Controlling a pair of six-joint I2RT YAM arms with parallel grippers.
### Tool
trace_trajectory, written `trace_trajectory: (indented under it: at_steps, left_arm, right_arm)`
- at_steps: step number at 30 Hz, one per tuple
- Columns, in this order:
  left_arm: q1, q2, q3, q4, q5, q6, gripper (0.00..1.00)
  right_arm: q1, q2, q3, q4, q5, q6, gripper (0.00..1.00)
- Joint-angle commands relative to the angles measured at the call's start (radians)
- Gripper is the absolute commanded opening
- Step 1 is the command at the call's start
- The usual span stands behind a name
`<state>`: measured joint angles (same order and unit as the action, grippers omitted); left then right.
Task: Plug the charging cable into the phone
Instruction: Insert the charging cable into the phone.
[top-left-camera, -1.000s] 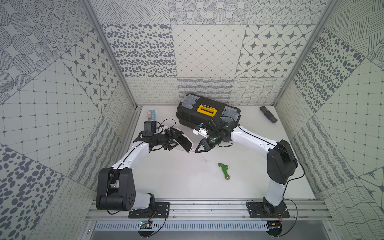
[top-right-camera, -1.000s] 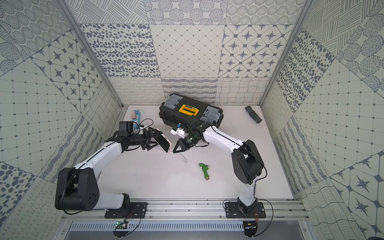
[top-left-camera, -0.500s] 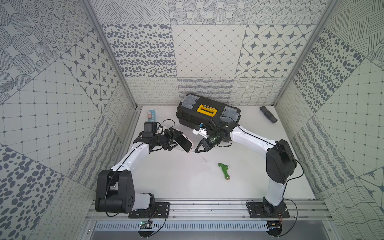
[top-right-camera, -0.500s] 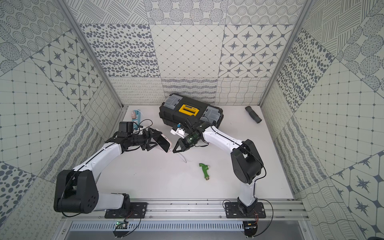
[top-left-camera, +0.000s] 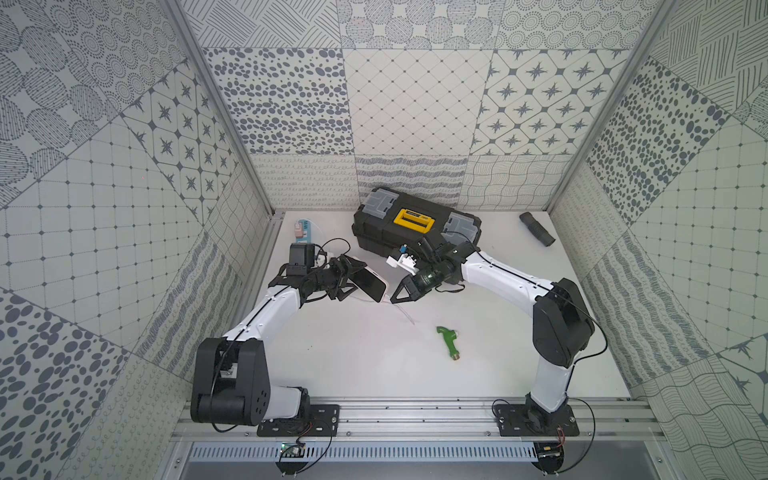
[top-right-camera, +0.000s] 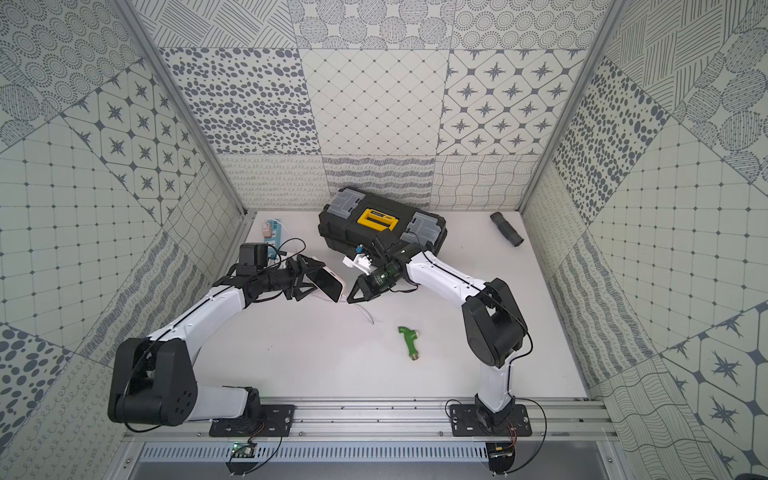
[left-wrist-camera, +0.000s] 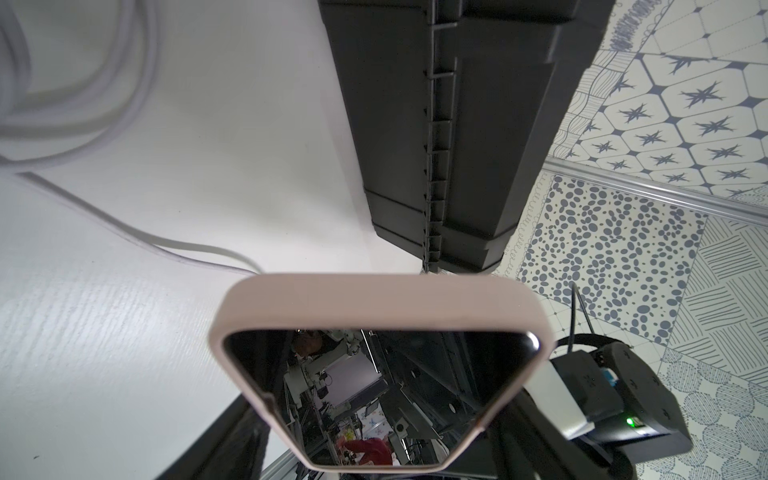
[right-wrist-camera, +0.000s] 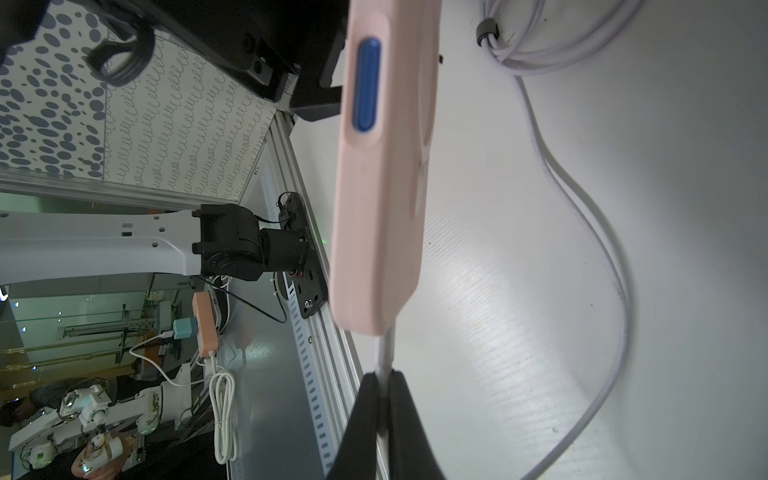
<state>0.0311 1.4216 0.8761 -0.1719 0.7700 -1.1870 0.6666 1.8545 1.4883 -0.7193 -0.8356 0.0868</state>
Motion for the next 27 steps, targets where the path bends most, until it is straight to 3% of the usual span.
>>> trace_trajectory:
  at_steps: [1, 12, 13, 18, 21, 25, 27]
  left_arm:
    - [-0.016, 0.007, 0.012, 0.037, 0.114, -0.008, 0.00]
    - [-0.029, 0.032, 0.031, 0.027, 0.144, 0.011, 0.00]
    - [-0.027, 0.031, 0.033, 0.019, 0.136, 0.015, 0.00]
    - [-0.006, 0.043, 0.091, -0.136, 0.057, 0.094, 0.00]
    - [0.002, 0.062, 0.144, -0.250, -0.010, 0.136, 0.00]
    - [0.002, 0.107, 0.254, -0.572, -0.249, 0.219, 0.00]
    - [0.002, 0.135, 0.276, -0.642, -0.337, 0.229, 0.00]
  right_arm:
    - [-0.007, 0.024, 0.035, 0.117, 0.015, -0.005, 0.00]
    - [-0.027, 0.022, 0.034, 0.127, 0.009, 0.007, 0.00]
    - [-0.029, 0.022, 0.033, 0.128, 0.008, 0.017, 0.04]
    - [-0.051, -0.027, 0.006, 0.123, 0.040, 0.020, 0.94]
    - [-0.070, -0.070, -0.007, 0.116, 0.084, 0.013, 0.97]
    - [-0.085, -0.118, 0.033, 0.060, 0.229, -0.011, 0.97]
    - [-0.086, -0.132, 0.065, 0.027, 0.310, -0.026, 0.97]
